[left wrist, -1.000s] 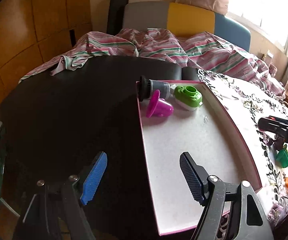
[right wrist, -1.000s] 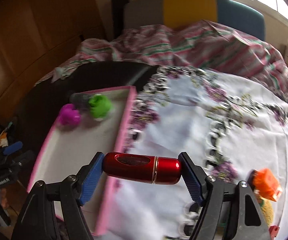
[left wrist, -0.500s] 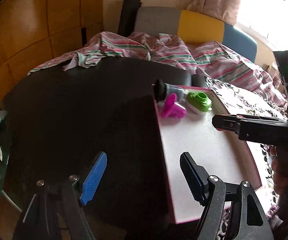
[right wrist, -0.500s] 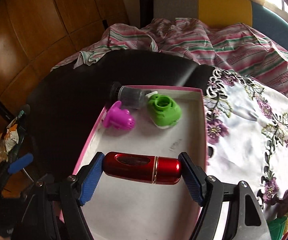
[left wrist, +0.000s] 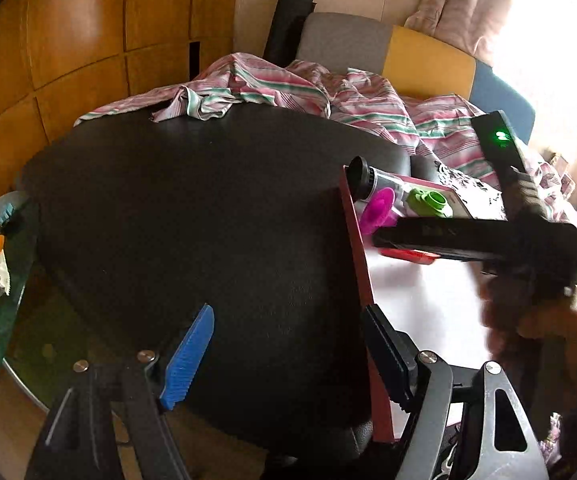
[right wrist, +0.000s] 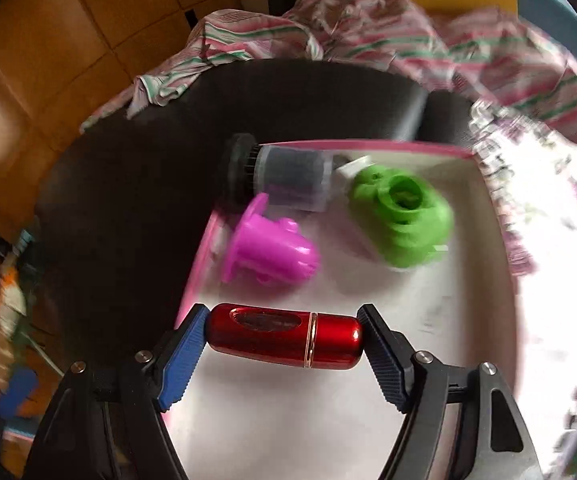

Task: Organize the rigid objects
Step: 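Lower the red cylinder into the tray and open the right tool, then move both tools away from the tray toward the toys on the tablecloth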

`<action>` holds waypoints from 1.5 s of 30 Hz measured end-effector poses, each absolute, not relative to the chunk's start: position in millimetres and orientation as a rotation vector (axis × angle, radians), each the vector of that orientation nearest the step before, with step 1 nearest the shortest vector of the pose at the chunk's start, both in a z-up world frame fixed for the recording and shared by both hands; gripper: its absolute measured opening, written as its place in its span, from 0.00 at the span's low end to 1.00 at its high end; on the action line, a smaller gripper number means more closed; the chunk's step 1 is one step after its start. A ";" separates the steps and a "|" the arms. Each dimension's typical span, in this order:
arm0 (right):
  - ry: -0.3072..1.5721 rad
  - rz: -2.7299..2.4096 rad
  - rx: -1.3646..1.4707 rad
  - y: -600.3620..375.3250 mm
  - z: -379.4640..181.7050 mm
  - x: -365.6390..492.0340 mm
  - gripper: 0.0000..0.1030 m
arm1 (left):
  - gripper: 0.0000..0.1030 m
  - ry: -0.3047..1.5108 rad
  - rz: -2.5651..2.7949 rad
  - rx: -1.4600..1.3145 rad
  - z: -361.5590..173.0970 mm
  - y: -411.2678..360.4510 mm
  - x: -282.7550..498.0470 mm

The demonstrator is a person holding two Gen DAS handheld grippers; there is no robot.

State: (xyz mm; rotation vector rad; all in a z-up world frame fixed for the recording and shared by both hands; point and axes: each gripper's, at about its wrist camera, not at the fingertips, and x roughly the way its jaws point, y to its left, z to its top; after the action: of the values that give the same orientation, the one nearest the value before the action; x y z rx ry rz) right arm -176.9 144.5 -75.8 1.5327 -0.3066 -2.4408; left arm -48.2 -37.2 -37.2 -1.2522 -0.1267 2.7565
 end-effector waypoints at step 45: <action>-0.319 -2.775 1.266 275.5 5.3 -44.5 0.76 | 0.78 0.099 2.683 -1.144 -15.9 24.1 -20.7</action>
State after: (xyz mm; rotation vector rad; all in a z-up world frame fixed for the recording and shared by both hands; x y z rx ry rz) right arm -44.5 275.5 5.3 1.2659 -0.3187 -2.7751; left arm -20.7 24.1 -15.9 -1.1444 0.0990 2.6831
